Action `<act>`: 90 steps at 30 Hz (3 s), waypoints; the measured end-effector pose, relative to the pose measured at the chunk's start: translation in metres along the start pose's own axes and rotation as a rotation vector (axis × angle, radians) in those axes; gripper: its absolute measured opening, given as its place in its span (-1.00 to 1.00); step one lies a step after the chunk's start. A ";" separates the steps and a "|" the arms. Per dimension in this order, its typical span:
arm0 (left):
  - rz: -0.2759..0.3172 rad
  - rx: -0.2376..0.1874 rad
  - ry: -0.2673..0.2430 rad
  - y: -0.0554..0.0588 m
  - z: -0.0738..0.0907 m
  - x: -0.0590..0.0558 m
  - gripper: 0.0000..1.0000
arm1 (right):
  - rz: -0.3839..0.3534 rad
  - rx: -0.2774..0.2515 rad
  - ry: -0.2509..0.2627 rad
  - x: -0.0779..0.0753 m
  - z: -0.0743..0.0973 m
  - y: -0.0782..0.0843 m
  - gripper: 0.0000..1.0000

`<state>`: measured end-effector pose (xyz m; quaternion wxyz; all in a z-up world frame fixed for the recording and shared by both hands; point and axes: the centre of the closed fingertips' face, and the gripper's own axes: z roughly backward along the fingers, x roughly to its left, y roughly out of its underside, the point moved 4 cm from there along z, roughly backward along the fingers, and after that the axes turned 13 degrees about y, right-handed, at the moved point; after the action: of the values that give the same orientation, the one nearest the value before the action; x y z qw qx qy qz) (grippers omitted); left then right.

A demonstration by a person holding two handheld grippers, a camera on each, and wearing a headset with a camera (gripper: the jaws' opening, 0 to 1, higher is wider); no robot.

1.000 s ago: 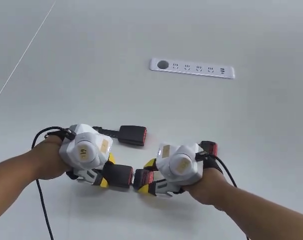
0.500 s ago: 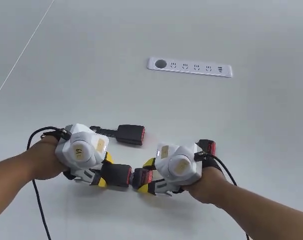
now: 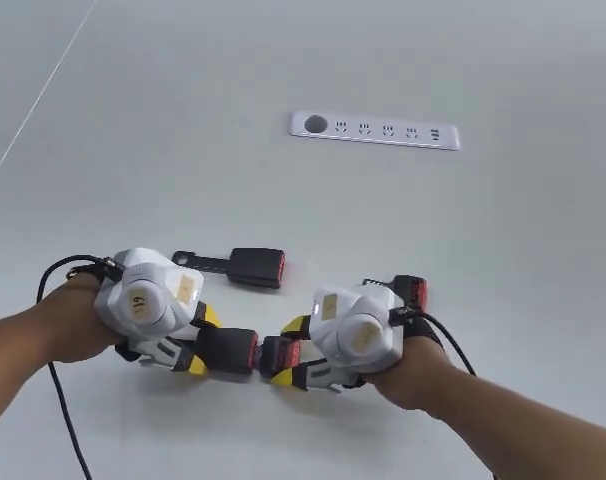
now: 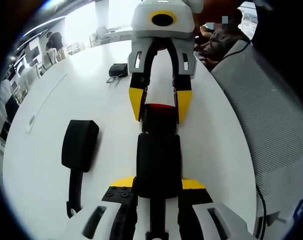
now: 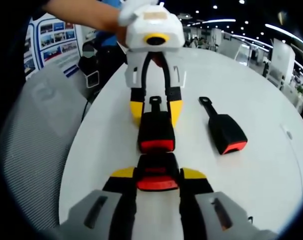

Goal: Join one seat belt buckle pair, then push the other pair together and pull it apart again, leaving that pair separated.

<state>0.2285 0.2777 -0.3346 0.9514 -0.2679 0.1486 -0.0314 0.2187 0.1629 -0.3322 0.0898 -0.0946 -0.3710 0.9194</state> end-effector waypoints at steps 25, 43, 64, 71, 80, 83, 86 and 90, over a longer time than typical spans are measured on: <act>0.001 -0.025 0.013 -0.014 0.003 -0.011 -0.38 | -0.038 -0.051 0.004 0.004 0.002 0.004 -0.38; 0.015 0.028 0.011 -0.001 -0.005 0.002 -0.33 | -0.023 -0.027 0.052 0.003 0.001 -0.001 -0.22; 0.112 -0.083 -0.142 -0.023 0.021 0.014 0.57 | -0.197 -0.067 0.198 -0.032 0.059 0.020 0.53; 0.086 -0.065 -0.184 -0.031 0.044 0.024 0.56 | -0.209 -0.063 0.247 -0.065 0.081 0.032 0.53; 0.045 -0.058 -0.218 -0.045 0.066 0.053 0.56 | -0.226 -0.037 0.274 -0.110 0.102 0.048 0.53; 0.033 -0.055 -0.214 -0.048 0.067 0.061 0.55 | -0.237 -0.022 0.258 -0.117 0.104 0.053 0.48; 0.022 -0.050 -0.203 -0.051 0.065 0.068 0.55 | -0.232 -0.005 0.247 -0.122 0.105 0.059 0.48; 0.010 -0.057 -0.185 -0.055 0.062 0.077 0.53 | -0.221 0.001 0.206 -0.121 0.103 0.068 0.48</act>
<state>0.3218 0.2511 -0.2768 0.9531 -0.2961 0.0625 0.0024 0.3048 0.0177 -0.2939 0.2281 -0.1470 -0.3678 0.8894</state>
